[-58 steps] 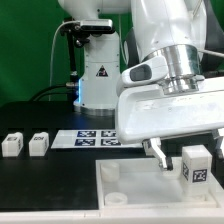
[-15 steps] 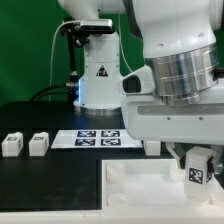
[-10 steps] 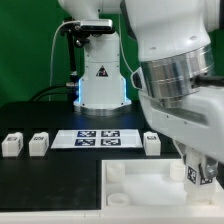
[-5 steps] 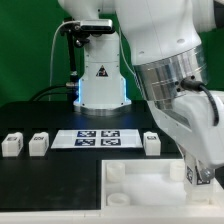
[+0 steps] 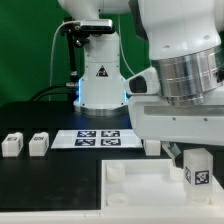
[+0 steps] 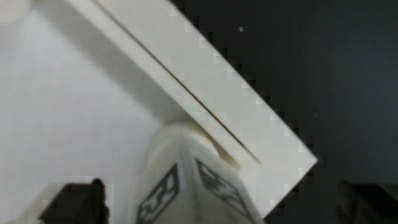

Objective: Assemble one leg

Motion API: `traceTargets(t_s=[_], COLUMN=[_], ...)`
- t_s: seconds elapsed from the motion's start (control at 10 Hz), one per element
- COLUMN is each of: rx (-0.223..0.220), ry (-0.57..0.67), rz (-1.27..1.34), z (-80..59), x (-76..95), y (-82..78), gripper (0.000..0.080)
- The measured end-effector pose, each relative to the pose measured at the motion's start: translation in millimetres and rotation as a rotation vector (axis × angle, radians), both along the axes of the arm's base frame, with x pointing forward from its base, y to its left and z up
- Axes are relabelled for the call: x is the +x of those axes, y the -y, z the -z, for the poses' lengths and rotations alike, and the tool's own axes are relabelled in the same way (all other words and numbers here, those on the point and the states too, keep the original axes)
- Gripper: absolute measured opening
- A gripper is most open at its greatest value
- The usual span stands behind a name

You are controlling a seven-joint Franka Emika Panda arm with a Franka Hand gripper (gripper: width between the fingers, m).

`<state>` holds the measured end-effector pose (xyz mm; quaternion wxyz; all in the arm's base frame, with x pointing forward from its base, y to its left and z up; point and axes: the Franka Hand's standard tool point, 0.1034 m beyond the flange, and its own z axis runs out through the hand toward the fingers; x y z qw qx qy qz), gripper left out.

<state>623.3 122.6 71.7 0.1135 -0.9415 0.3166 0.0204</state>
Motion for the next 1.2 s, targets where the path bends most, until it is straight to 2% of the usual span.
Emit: traceTargets(t_s=[0.2, 0.3, 0.4, 0.5, 0.6, 0.7, 0.8, 0.9, 1.2], rx=[-0.049, -0.055, -0.052, -0.053, -0.05, -0.043, -0.043, -0.033, 0.026], ry=[0.068, 0.097, 0.088, 0.087, 0.083, 0.061, 0.028, -0.003, -0.117], rz=[-0.332, -0.453, -0.411, -0.413, -0.389, -0.284, -0.154, -0.003, 0.488], z=[-0.2, -1.0, -0.6, -0.3, -0.2, -0.1, 2.1, 1.7, 1.1], x=[0.4, 2.2, 2.0, 1.7, 1.7, 1.5, -0.3, 0.3, 0.6], y=[2.3, 5.8, 5.5, 5.2, 4.9, 3.8, 8.8, 8.9, 6.1], gripper=[0.0649, 0.0649, 0.0649, 0.0535, 0.0535, 0.0334, 0.0297, 0.0297, 0.0297])
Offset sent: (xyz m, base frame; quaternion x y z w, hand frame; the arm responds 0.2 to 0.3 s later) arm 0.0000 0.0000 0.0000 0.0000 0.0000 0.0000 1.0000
